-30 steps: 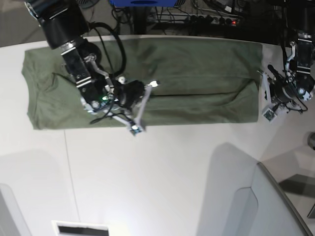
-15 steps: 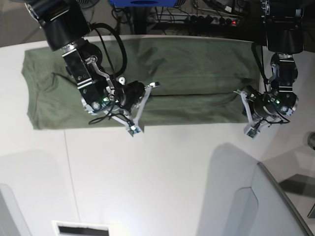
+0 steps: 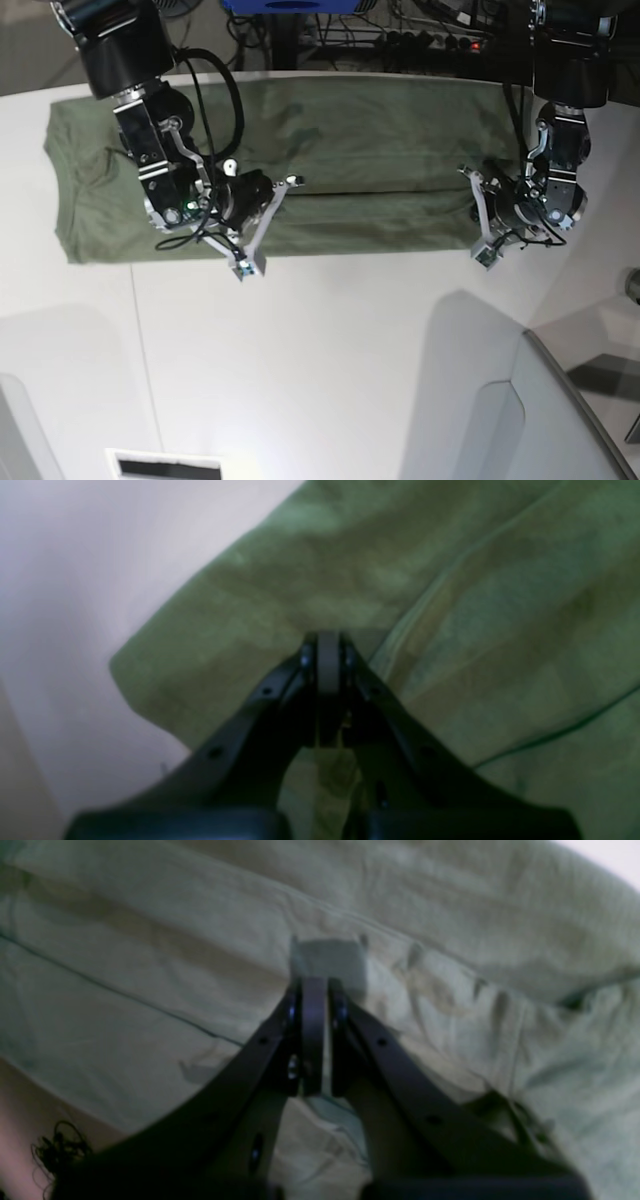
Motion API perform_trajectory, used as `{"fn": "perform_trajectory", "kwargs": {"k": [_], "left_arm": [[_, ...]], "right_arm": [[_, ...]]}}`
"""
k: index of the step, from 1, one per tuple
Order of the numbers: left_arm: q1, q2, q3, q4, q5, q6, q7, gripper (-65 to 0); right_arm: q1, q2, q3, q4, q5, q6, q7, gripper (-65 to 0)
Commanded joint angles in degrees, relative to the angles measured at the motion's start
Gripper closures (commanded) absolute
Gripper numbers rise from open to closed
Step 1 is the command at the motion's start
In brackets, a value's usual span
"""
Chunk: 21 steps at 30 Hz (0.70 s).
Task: Layout the t-shirt on the table in an organized manner, then fold the t-shirt properly
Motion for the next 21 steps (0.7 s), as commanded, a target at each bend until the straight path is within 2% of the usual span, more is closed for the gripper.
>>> {"fn": "perform_trajectory", "kwargs": {"k": [1,8,12,17,21], "left_arm": [[0.2,-1.3,-0.2,1.8,-0.2,-0.3,-0.3,0.0],[4.2,-3.6,-0.2,6.4,-0.2,-0.4,-0.3,0.0],[5.7,-3.7,-0.2,6.5,-0.2,-0.5,-0.4,0.0],[8.1,-3.8,-0.2,8.8,-0.2,-6.6,-0.2,0.0],[10.8,-5.7,-0.4,12.6,-0.1,-6.6,-0.2,0.0]], "right_arm": [[1.1,-0.2,0.1,0.9,0.6,0.2,0.8,-1.5],[1.1,-0.2,0.1,0.9,0.5,0.2,0.9,-1.5],[1.1,-0.2,0.1,0.9,0.5,0.2,0.9,-1.5],[1.1,-0.2,0.1,0.9,0.5,0.2,0.9,-1.5],[1.1,-0.2,0.1,0.9,0.5,0.2,0.9,-1.5]]}}
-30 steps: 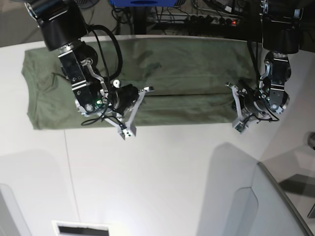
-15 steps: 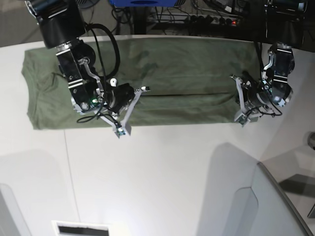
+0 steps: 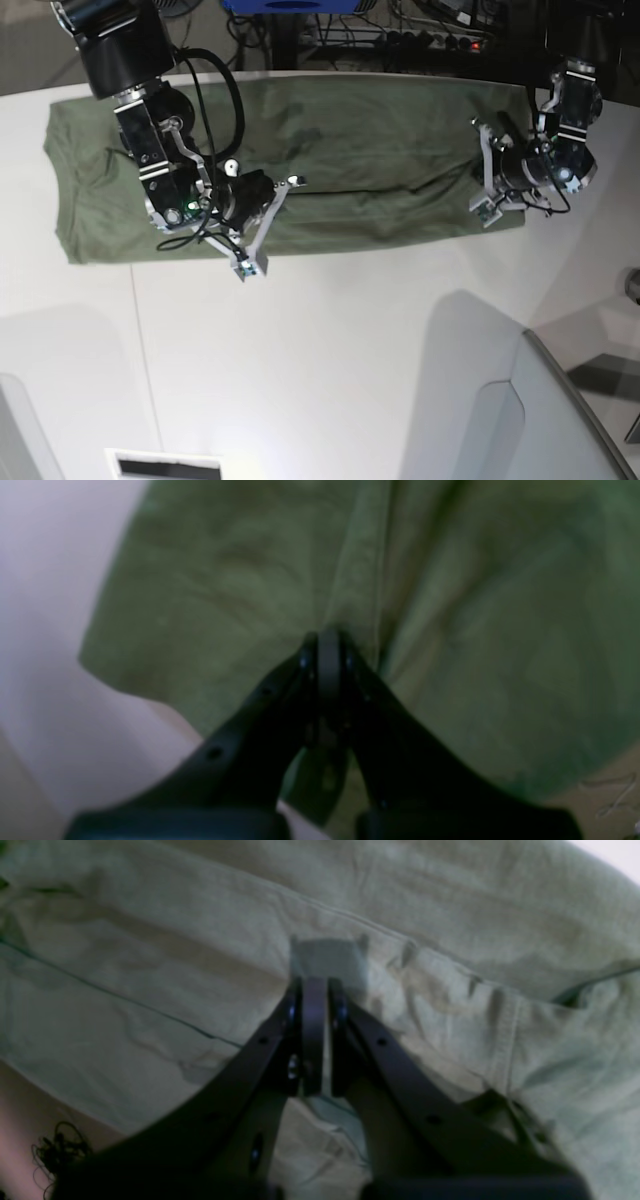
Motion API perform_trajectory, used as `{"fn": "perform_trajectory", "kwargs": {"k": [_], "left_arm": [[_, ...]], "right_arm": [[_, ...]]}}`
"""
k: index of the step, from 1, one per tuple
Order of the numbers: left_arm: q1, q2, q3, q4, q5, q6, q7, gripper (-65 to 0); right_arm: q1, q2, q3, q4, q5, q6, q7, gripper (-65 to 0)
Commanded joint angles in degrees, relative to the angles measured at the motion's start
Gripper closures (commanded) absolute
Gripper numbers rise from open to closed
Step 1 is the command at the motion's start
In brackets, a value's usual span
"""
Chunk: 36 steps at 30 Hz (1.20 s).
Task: Layout the t-shirt on the table in an organized manner, then fold the t-shirt properly
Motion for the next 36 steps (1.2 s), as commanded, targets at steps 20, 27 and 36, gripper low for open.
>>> {"fn": "perform_trajectory", "kwargs": {"k": [20,27,36], "left_arm": [[-8.5,-3.7,-0.4,-7.6,-0.1,7.6,-5.6,0.0],[-13.4,-3.0,3.7,-16.5,-0.2,7.7,-6.4,0.0],[-20.3,-0.8,4.8,-24.9,-0.2,11.3,-12.0,0.0]], "right_arm": [[1.0,-0.2,0.1,0.9,0.5,0.2,0.8,-1.5],[1.1,-0.2,0.1,0.9,0.5,0.2,0.7,-1.5],[1.2,-0.2,-0.5,0.9,0.6,0.4,0.6,-1.5]]}}
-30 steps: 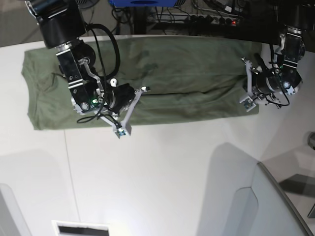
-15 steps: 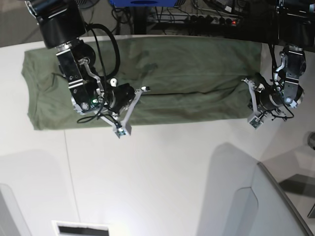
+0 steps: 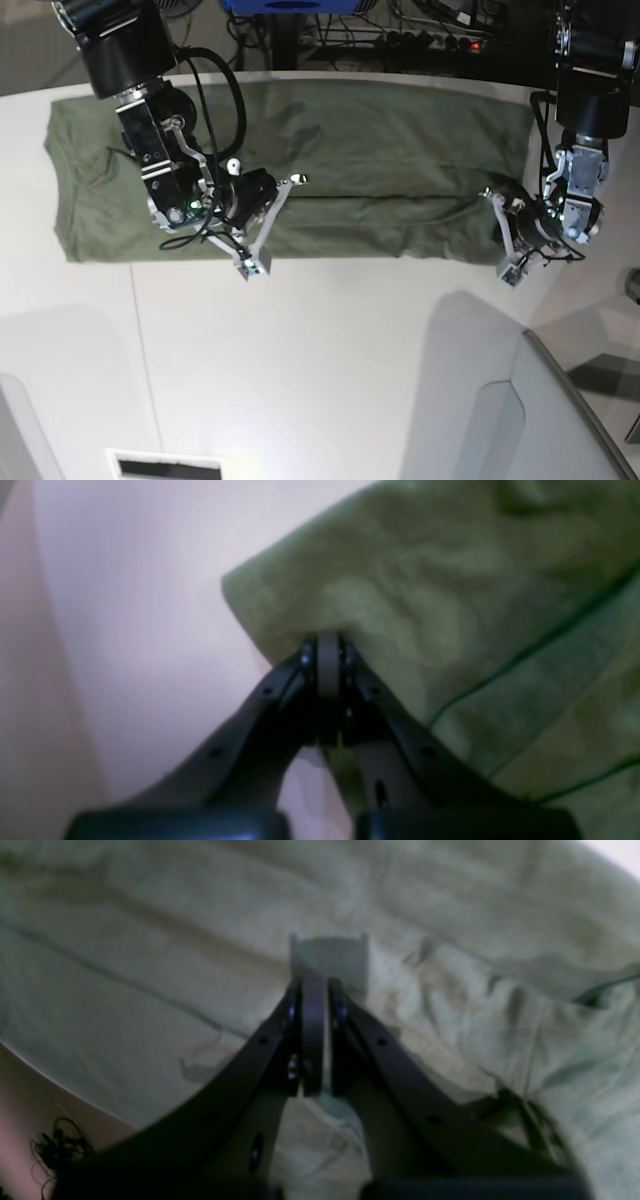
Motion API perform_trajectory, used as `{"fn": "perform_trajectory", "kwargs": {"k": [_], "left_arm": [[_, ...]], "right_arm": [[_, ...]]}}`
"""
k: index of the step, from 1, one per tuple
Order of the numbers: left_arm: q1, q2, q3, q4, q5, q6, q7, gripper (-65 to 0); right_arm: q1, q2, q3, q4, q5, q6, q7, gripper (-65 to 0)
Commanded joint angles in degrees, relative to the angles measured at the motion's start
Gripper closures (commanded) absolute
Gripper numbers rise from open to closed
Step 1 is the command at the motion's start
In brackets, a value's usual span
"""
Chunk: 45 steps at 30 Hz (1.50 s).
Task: Layout the t-shirt on the table in an organized manner, then fold the t-shirt properly
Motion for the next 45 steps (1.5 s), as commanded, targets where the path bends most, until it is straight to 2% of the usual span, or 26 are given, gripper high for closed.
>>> {"fn": "perform_trajectory", "kwargs": {"k": [1,8,9,11,14,15,16,21,24,26,33,36,39,45], "left_arm": [[-1.0,-1.0,-0.2,0.5,-0.1,0.0,-0.3,0.0],[-2.1,-1.2,-0.8,2.6,-0.1,0.0,0.0,0.0],[-2.1,-1.2,-0.8,3.0,-0.1,-0.1,0.1,0.0],[-2.3,-1.2,-1.0,3.4,-0.5,-0.1,0.1,0.0],[-3.3,-1.1,-1.1,4.0,-0.7,-0.2,3.6,0.0],[-3.7,-1.1,-1.1,4.1,-0.7,-0.2,4.3,0.0],[-3.7,-1.0,-1.1,4.3,-0.7,-0.2,4.9,0.0],[-3.8,-1.0,-1.0,4.1,-0.7,-0.8,7.0,0.0],[-3.8,-0.9,-1.0,4.3,-0.7,-3.7,8.8,0.0],[-3.8,-0.9,-1.0,4.3,-0.7,-4.1,10.0,0.0],[-2.6,-0.9,-1.0,4.4,-0.7,-4.4,10.4,0.0],[-1.7,-0.8,-1.0,6.3,-0.7,-7.5,10.4,0.0],[-1.0,0.4,-1.1,9.2,-0.7,-9.6,12.5,0.0],[-0.9,3.1,-1.0,11.9,-0.7,-9.8,14.6,0.0]], "right_arm": [[1.2,-0.1,-0.1,1.0,0.6,0.3,0.4,-1.5],[7.1,-0.7,-14.0,2.7,0.7,0.3,-4.8,-1.7],[8.9,-1.6,-16.4,2.0,0.8,0.7,-4.9,-1.8],[11.4,-4.2,-18.1,-1.1,0.8,4.7,-4.7,-2.0],[15.1,-8.0,-18.0,-9.7,0.8,15.9,-2.0,-1.7],[16.3,-8.3,-18.0,-12.3,0.9,18.4,-0.1,-1.7],[17.2,-8.8,-18.0,-14.3,1.5,18.9,1.5,-1.7],[22.9,-8.9,-18.5,-24.7,16.3,18.9,8.6,-2.0],[25.6,-9.0,-18.5,-26.9,21.0,19.0,10.7,-2.1],[26.6,-9.0,-18.5,-26.9,22.8,19.1,11.6,-2.3],[27.0,-9.0,-18.5,-28.1,23.8,19.1,13.1,-2.3],[26.4,-9.0,-18.6,-31.4,23.8,19.1,13.1,-2.0],[26.2,-8.9,-18.7,-33.9,23.7,19.1,14.4,-2.0],[26.2,-8.7,-18.7,-37.6,23.6,18.9,16.7,-1.8]]}}
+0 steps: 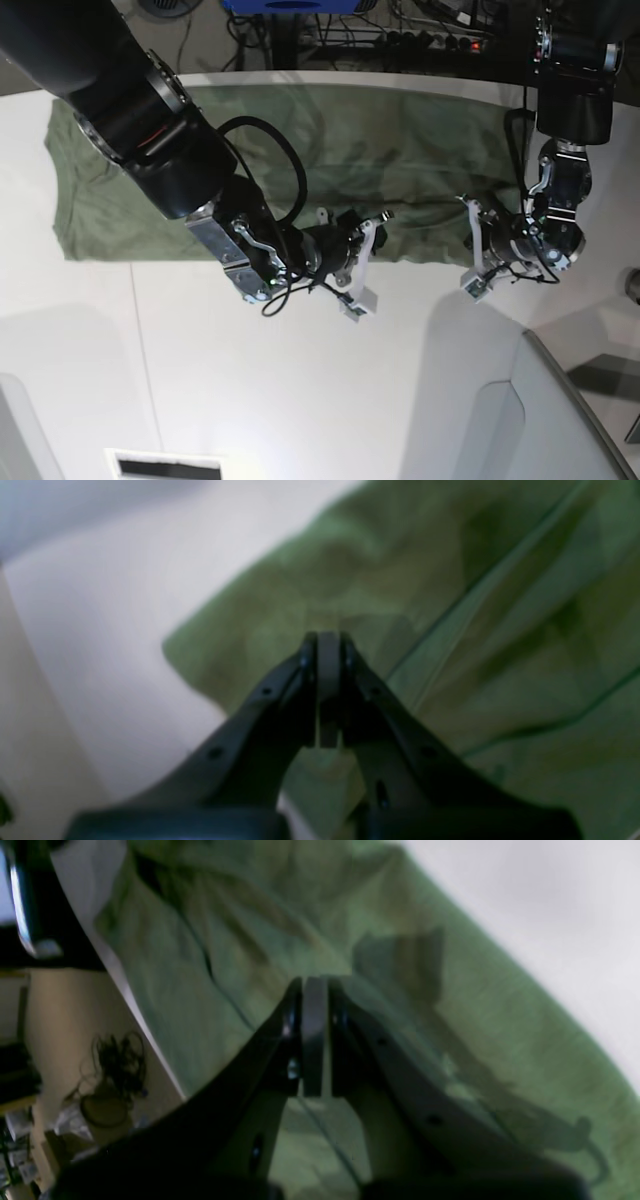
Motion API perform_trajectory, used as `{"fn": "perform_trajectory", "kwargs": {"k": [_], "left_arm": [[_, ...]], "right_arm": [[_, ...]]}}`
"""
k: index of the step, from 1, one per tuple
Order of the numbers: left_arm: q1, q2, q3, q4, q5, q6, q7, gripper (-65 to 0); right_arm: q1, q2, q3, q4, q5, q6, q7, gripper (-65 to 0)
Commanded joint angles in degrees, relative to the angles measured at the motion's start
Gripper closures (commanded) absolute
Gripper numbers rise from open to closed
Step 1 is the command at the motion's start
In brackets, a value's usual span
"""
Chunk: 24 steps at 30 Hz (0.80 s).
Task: Layout the t-shirt on the table in an organized manner, then fold the t-shirt properly
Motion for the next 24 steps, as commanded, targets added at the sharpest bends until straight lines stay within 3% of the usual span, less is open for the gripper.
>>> {"fn": "perform_trajectory", "kwargs": {"k": [1,16,19,24], "left_arm": [[-1.0,-0.8,-0.3,0.9,0.0,-0.2,-0.1,0.0],[0.4,0.9,0.5,1.0,0.0,-0.4,-0.1,0.0],[0.4,1.0,0.5,1.0,0.0,-1.7,-0.1,0.0],[0.4,1.0,0.1,0.9,0.0,-1.7,-0.1,0.0]], "right_arm": [[1.6,-0.4,0.1,-0.5,0.7,0.4,1.2,-1.8],[1.6,0.4,0.2,-5.9,0.7,0.3,5.5,-1.8],[1.6,0.4,0.2,-5.9,0.7,0.3,5.7,-1.7],[1.5,1.5,0.2,-6.0,0.7,0.3,10.0,-1.7]]}}
